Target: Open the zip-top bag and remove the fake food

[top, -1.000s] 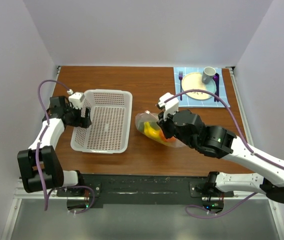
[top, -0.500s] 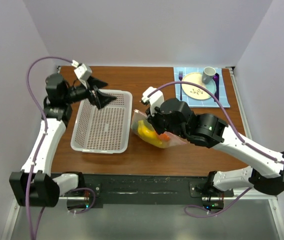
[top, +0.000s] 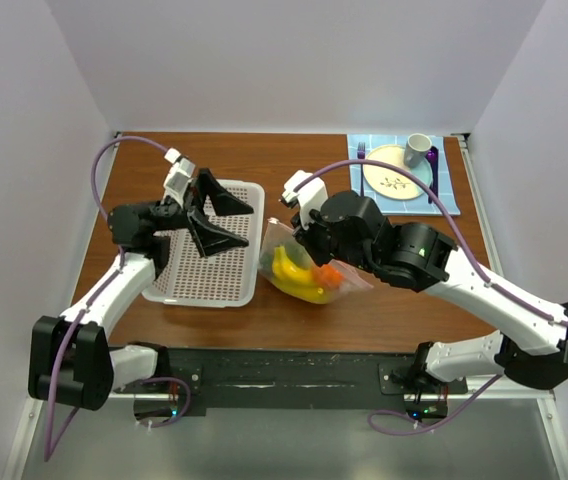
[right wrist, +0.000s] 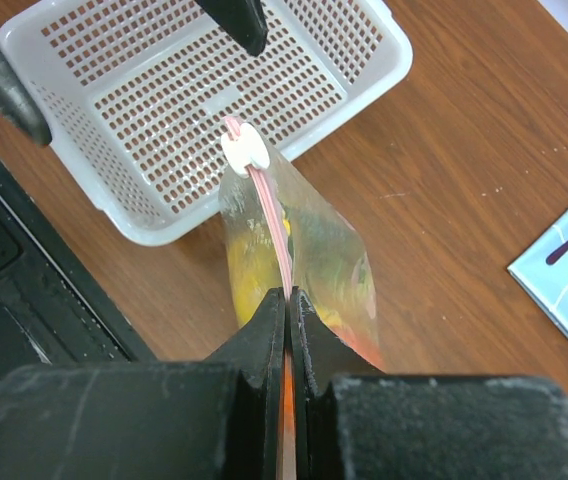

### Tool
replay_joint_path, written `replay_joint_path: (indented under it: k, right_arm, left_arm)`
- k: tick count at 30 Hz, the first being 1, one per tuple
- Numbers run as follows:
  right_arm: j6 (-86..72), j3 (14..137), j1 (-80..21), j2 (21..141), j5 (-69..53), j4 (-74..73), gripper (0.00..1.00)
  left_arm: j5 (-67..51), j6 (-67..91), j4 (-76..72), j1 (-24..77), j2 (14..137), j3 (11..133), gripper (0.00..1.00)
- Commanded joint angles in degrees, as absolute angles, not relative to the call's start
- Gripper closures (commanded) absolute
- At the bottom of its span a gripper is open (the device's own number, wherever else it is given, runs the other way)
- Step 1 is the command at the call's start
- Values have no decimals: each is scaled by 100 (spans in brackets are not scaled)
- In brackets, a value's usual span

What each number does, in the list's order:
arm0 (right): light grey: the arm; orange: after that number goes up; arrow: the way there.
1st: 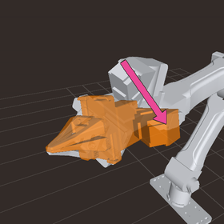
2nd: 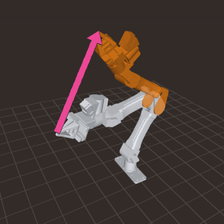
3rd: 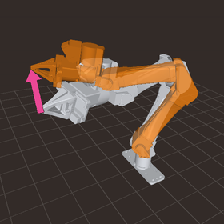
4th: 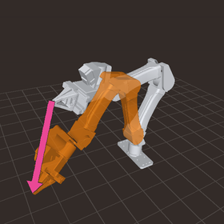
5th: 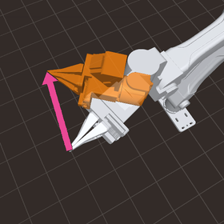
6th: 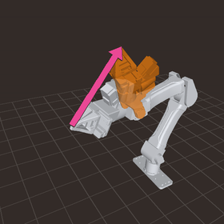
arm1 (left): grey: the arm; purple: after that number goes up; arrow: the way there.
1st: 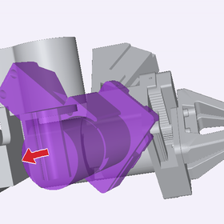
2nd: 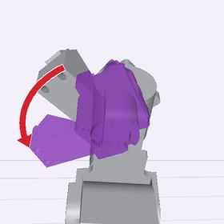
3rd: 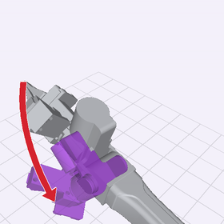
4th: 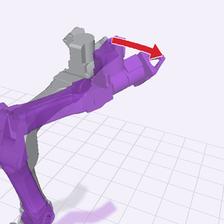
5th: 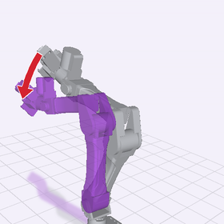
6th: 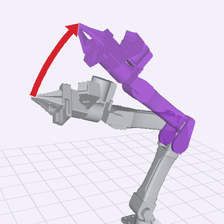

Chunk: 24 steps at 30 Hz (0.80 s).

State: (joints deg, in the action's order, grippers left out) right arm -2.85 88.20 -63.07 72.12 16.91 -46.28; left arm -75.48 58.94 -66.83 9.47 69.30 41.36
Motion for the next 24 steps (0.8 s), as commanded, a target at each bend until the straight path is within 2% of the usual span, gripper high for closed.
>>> replay_joint_path:
  k: [1, 8, 13, 21, 24]
  right_arm:
    - [-272, 9062, -6293, 7251, 1415, -4465, 100]
    - [-395, 9017, -6293, 7339, 1266, -4359, 100]
    - [-492, 9325, -6284, 7488, 941, -4456, 100]
    - [-439, 9430, -6293, 7462, 1002, -4412, 100]
    - [-439, 9396, -6293, 7427, 1011, -4412, 100]
  left_arm:
    - [-7489, 6478, -9097, 1195, 7101, 4333, 0]
    - [-7532, 5960, -8746, 1512, 7444, 4597, 2]
    - [-7418, 5625, -8192, 1634, 7541, 4623, 15]
    - [-7787, 5239, -7787, 1863, 7602, 4526, 20]
    - [-7822, 5028, -7577, 1872, 7646, 4535, 30]
